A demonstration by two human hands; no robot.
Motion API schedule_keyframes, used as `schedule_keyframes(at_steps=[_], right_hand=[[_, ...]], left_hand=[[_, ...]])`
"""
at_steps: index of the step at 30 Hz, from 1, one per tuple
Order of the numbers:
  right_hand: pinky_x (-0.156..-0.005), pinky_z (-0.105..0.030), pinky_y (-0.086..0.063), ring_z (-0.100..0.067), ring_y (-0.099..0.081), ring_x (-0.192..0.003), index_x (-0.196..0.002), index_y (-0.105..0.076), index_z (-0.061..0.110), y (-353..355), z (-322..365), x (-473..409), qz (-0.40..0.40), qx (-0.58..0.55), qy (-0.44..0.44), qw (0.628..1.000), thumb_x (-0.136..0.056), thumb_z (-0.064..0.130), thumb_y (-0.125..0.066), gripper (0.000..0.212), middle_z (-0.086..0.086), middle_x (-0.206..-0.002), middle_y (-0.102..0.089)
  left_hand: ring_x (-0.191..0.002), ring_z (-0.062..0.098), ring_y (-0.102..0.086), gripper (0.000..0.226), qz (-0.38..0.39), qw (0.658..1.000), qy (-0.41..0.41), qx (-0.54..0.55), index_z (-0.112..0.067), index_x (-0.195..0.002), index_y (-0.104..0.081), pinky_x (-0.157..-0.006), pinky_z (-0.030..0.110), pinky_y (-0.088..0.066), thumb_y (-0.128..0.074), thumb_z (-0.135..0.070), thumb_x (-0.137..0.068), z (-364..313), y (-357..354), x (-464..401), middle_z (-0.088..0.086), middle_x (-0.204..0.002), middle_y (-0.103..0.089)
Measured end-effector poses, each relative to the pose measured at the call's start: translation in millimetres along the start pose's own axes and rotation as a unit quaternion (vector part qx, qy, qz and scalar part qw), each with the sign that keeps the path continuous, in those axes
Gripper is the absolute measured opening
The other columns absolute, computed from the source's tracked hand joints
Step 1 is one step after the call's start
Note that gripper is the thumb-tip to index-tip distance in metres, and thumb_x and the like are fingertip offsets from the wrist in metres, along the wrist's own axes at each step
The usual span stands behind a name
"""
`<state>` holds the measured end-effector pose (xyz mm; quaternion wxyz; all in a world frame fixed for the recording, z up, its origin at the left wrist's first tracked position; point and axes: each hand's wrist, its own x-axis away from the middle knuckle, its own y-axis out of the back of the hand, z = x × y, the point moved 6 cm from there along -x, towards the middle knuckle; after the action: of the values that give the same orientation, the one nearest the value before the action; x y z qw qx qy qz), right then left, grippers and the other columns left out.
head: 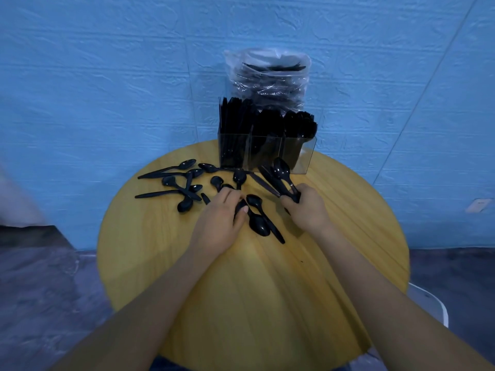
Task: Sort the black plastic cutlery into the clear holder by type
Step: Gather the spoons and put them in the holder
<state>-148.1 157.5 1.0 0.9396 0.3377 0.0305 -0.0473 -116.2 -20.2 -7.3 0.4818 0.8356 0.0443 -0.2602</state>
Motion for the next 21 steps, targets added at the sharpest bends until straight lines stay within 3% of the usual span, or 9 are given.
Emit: schedule_keyframes(at_steps=[6,10,12,14,18,21], right_hand=[[-0.063,-0.031,-0.043,-0.018,-0.055,-0.068,-0.085,-0.057,0.007,-14.4,17.6,14.7,0.071,-0.074,0.019,0.995,-0.088,0.016,-0.063,0.011,-0.005,-0.074,-0.059],[-0.071,-0.038,-0.052,-0.022,-0.061,-0.074,-0.093,-0.062,-0.002,-30.0,29.7,26.5,0.149,-0.127,0.016,0.981,-0.086,0.014,-0.065,0.017,-0.013,-0.083,-0.064],[-0.065,-0.032,-0.049,-0.017,-0.058,-0.070,-0.091,-0.063,0.002,-31.7,33.7,29.5,0.165,-0.148,0.015,0.975,-0.087,0.015,-0.065,0.014,-0.008,-0.077,-0.061],[-0.064,-0.027,-0.045,-0.016,-0.055,-0.069,-0.091,-0.063,0.001,-32.3,34.4,30.0,0.175,-0.171,0.006,0.970,-0.088,0.019,-0.064,0.018,-0.007,-0.076,-0.058],[-0.080,-0.035,-0.051,-0.020,-0.063,-0.079,-0.100,-0.065,0.000,-34.3,36.2,30.2,0.229,-0.222,-0.033,0.947,-0.094,0.041,-0.052,0.043,-0.008,-0.082,-0.066],[-0.079,-0.032,-0.052,-0.021,-0.065,-0.079,-0.094,-0.065,0.006,-31.7,37.0,24.0,0.219,-0.313,-0.093,0.920,-0.099,0.037,-0.042,0.039,-0.008,-0.083,-0.069]], left_hand=[[-0.115,0.018,-0.045,0.041,-0.114,0.988,-0.065,-0.081,-0.013,-0.124,-0.053,-0.099,0.032,-0.036,-0.063,-0.022,-0.085,-10.9,13.4,7.3,0.006,-0.123,-0.053],[-0.116,0.018,-0.041,0.034,-0.129,0.980,-0.107,-0.111,-0.016,-0.116,-0.057,-0.106,0.033,-0.022,-0.054,-0.024,-0.083,-15.0,15.4,7.7,0.004,-0.118,-0.056],[-0.115,0.018,-0.042,0.032,-0.127,0.978,-0.111,-0.121,-0.015,-0.110,-0.059,-0.108,0.034,-0.021,-0.047,-0.025,-0.083,-15.3,15.4,7.0,0.004,-0.114,-0.057],[-0.112,0.018,-0.045,0.024,-0.127,0.978,-0.105,-0.126,-0.015,-0.104,-0.061,-0.109,0.035,-0.020,-0.050,-0.020,-0.083,-14.0,14.3,6.7,0.004,-0.110,-0.059],[-0.093,0.020,-0.059,0.012,-0.120,0.979,-0.066,-0.148,-0.015,-0.091,-0.058,-0.110,0.035,-0.024,-0.063,-0.009,-0.081,-10.4,11.1,4.4,0.000,-0.089,-0.063],[-0.083,0.021,-0.062,0.017,-0.092,0.984,-0.034,-0.151,-0.014,-0.090,-0.056,-0.103,0.036,-0.038,-0.067,-0.005,-0.079,-7.7,9.1,2.1,0.001,-0.081,-0.064]])
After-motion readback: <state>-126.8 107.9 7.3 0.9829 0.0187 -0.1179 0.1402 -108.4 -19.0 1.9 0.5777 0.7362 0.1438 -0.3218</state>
